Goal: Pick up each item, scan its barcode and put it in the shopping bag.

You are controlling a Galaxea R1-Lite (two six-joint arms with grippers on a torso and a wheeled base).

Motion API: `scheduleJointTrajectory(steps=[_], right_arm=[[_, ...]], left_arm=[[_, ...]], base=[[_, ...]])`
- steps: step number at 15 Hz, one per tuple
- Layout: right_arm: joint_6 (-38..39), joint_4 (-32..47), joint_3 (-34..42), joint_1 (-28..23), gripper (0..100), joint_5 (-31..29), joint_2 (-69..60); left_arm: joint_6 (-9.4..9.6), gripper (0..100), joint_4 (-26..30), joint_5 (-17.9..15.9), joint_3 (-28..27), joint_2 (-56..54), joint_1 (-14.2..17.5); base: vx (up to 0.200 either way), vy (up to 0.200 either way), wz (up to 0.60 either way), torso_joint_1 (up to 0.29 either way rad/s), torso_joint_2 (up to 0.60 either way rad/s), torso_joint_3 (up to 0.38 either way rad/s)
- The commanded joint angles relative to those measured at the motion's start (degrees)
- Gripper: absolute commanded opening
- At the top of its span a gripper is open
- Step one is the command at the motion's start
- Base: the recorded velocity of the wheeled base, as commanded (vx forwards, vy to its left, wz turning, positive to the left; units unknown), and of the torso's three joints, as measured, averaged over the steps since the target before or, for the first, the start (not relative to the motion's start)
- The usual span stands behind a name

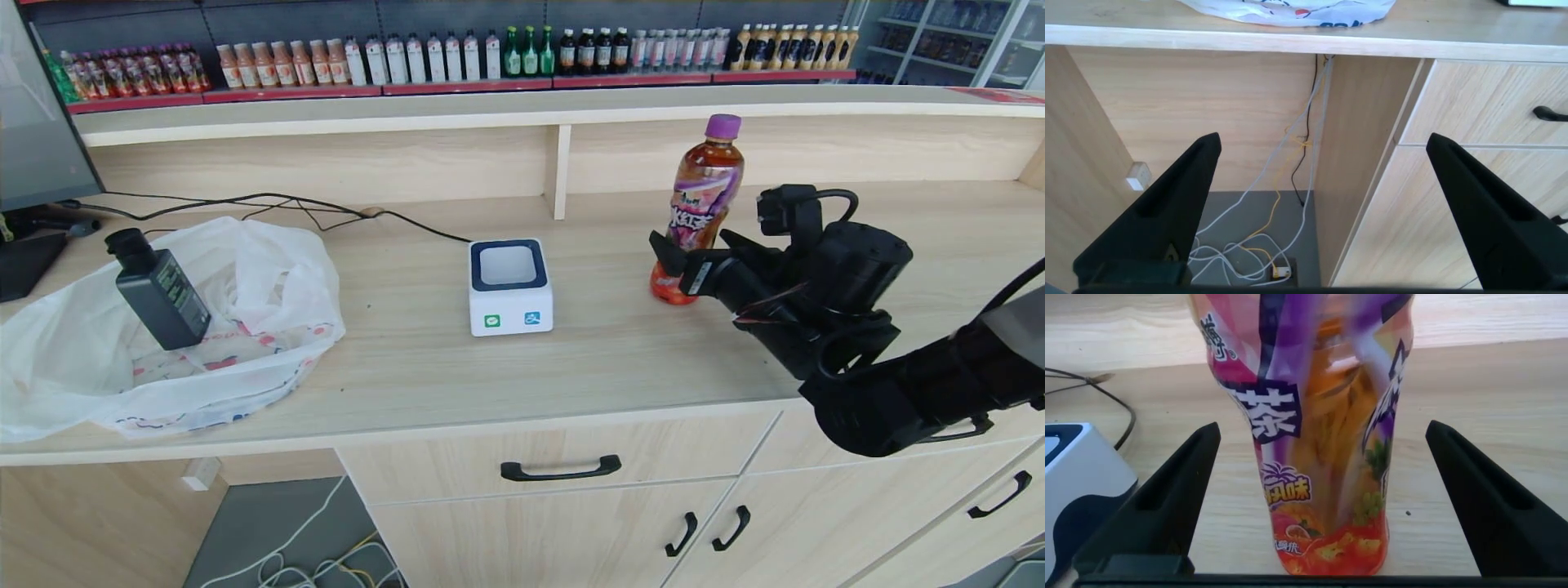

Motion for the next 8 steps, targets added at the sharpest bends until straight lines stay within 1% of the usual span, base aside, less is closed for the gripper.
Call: scheduleJointTrajectory(steps=[1,3,4,8], right_arm=[[0.01,0.0,-1.32,-0.01,100,0.0,1.41],[0.01,0.44,-2.37,-0.01,100,0.0,2.2],[0.01,1.93,-3.25,-0.01,100,0.09,2.29],[0.01,6.33,-10.46,-0.01,100,0.18,4.22]], left_arm=[[-0.01,100,0.0,0.01,0.0,0.01,-0.01],[-0.01,100,0.0,0.01,0.0,0.01,-0.01],[-0.01,100,0.0,0.01,0.0,0.01,-0.01],[-0.01,100,0.0,0.01,0.0,0.01,-0.01]], base=[[0.0,0.0,0.0,0.0,0.0,0.0],[0.0,0.0,0.0,0.0,0.0,0.0],[0.0,0.0,0.0,0.0,0.0,0.0],[0.0,0.0,0.0,0.0,0.0,0.0]])
